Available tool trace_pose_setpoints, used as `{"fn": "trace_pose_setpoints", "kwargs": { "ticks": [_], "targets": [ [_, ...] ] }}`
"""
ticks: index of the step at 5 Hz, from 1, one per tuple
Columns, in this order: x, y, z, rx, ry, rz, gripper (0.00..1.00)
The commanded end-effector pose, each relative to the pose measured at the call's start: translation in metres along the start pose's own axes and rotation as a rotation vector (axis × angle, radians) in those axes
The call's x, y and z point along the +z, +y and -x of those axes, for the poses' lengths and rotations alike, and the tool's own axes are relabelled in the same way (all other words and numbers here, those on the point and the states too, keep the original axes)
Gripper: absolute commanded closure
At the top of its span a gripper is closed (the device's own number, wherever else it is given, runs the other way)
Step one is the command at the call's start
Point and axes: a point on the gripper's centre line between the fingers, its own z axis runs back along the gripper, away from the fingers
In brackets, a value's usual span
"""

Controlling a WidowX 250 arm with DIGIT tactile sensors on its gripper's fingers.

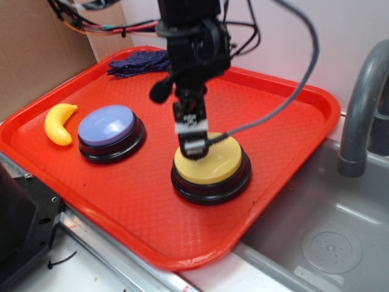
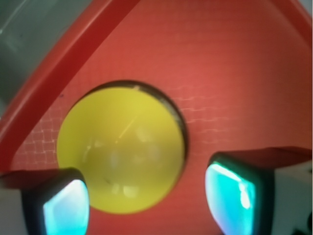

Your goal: Push the yellow button.

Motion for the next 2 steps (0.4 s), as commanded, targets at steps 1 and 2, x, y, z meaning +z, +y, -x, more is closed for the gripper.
{"fn": "trace_pose_setpoints", "kwargs": {
  "ticks": [1, 2],
  "targets": [
    [0.0355, -0.0122, -0.0068, 0.000, -0.142, -0.052, 0.00],
    [0.0439, -0.0134, -0.0047, 0.009, -0.160, -0.055, 0.00]
  ]
}}
